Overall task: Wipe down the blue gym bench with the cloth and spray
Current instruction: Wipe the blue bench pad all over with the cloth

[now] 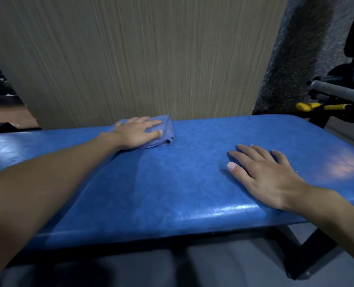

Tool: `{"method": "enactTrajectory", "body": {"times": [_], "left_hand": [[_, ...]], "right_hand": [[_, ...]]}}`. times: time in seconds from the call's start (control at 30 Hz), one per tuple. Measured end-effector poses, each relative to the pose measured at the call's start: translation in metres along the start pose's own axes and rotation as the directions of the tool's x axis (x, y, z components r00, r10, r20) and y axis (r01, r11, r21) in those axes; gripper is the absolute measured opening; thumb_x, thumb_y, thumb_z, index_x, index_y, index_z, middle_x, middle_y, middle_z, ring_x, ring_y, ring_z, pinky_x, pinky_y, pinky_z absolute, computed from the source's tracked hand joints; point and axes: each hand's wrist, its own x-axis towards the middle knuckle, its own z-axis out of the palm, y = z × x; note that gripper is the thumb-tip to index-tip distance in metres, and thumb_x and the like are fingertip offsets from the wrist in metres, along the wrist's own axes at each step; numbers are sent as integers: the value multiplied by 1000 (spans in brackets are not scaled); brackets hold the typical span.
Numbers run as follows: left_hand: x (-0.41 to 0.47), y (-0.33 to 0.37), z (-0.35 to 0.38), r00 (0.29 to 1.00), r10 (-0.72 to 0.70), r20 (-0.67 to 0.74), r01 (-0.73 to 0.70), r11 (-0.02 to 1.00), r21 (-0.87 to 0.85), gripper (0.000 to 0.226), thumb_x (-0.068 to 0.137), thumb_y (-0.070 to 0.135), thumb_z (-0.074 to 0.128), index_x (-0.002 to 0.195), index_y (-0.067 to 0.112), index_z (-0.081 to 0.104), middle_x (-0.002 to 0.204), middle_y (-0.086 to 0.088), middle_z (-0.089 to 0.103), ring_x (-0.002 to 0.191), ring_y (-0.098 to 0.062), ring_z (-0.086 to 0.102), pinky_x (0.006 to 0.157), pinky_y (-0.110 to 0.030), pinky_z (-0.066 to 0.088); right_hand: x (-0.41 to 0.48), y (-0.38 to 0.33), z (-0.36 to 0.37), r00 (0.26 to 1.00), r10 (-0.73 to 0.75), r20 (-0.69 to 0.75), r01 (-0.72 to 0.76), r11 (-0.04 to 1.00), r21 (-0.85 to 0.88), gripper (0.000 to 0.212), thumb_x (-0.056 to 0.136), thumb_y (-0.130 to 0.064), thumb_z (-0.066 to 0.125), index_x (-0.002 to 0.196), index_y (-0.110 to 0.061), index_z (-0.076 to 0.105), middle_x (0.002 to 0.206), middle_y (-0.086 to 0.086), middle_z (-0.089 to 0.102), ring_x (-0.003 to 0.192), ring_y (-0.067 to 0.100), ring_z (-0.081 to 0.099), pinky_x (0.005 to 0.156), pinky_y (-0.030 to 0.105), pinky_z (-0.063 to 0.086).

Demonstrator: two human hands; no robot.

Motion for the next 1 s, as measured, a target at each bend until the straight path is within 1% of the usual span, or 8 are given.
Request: {"method": "enactTrajectory", "body": {"times": [0.2,0.37,0.47,0.53,0.63,0.77,0.87,1.0], "left_hand": [[-27,32,10,999,38,34,-39,999,22,61,87,76,19,146,60,18,165,13,11,152,-19,7,116,-63,5],[-119,91,14,903,424,67,-429,899,94,71,78,78,7,147,61,6,165,17,-1,152,-17,-2,118,-57,2],[-148,100,7,841,529,111,-538,839,76,63,87,72,15,148,59,3,164,18,-5,152,-14,-9,119,-54,-4],[-151,91,-2,855,512,80,-515,857,17,61,89,70,16,149,57,8,164,19,3,151,-9,-4,120,-53,0],[-154,50,-16,919,389,-58,-389,921,21,68,86,72,14,149,49,23,159,14,26,147,-9,18,118,-48,20],[-154,-21,-27,999,36,-40,-31,992,123,87,69,79,4,147,48,29,158,7,30,146,-15,26,112,-51,31],[-149,-56,-18,994,-105,38,99,987,130,83,68,84,2,145,58,19,160,7,24,148,-19,19,111,-61,26],[-150,-74,-9,991,-113,66,107,991,78,74,75,83,7,145,61,17,159,11,24,147,-14,20,112,-56,26]], "right_hand": [[2,1,2,1000,-7,-13,7,1000,0,69,86,-64,0,144,-39,27,155,-14,19,145,9,6,118,47,4],[2,2,2,1000,8,-9,-8,999,53,67,86,-61,0,143,-42,30,155,-15,22,145,8,10,117,46,5],[3,-1,-2,999,28,-26,-27,998,52,70,84,-61,0,142,-40,33,154,-15,27,144,10,15,117,48,7],[3,-9,-6,994,-7,-107,11,999,34,70,86,-63,6,143,-35,36,153,-12,31,144,10,17,118,49,8],[-1,-48,-12,957,-222,-186,233,972,41,77,79,-70,12,139,-32,42,151,-10,37,144,11,21,119,47,12],[-1,-111,-2,919,-394,-7,394,919,20,83,73,-79,5,147,-45,21,163,-9,11,150,19,3,119,53,2],[13,-118,8,923,-375,91,379,925,-29,83,71,-83,7,147,-51,10,164,-9,-2,150,20,-3,117,57,3],[57,-97,7,969,-243,46,245,969,-33,73,79,-80,18,145,-51,23,163,-13,8,149,16,7,117,53,11]]}}
